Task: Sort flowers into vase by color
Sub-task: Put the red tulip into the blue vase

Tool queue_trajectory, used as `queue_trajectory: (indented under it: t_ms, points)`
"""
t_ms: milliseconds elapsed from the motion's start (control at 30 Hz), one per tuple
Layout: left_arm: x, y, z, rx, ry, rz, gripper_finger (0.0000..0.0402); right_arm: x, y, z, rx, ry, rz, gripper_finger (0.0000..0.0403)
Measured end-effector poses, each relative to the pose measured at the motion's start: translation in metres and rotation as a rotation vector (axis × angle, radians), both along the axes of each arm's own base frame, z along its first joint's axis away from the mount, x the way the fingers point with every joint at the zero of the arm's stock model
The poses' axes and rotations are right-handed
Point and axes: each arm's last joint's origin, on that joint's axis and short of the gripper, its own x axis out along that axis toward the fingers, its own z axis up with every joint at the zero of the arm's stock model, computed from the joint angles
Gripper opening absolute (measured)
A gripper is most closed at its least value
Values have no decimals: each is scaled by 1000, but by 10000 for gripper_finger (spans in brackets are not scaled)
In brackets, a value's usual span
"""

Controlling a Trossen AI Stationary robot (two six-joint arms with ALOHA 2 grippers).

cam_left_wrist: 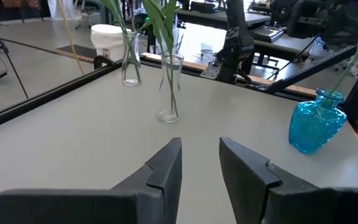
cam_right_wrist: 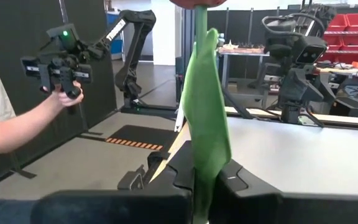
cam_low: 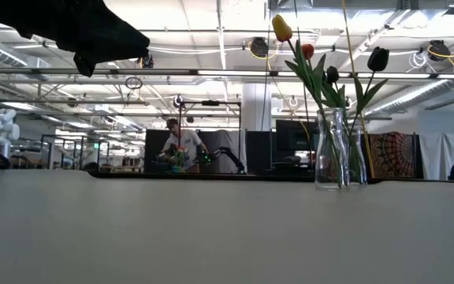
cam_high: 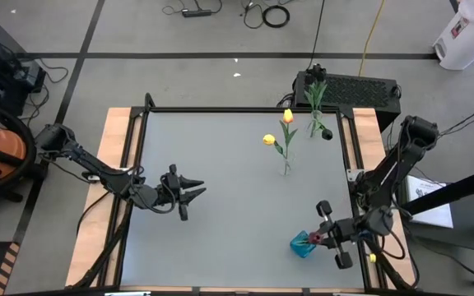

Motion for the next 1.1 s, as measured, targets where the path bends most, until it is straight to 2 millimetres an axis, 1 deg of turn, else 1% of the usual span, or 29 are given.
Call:
queue_trajectory:
  t_ms: [300, 700, 867, 1100]
  points:
    - [0, 0, 0, -20, -5, 3, 114, 3, 4, -7, -6, 25, 0, 9]
    - [0, 0, 0, -20, -5, 3, 114, 3, 5, -7, -6, 22, 0, 14]
    - [0, 0, 0, -20, -5, 3, 114, 3, 4, -6, 1, 10, -1, 47]
    - [0, 0, 0, -20, -5, 3, 114, 3, 4, -5, -6, 5, -1, 124]
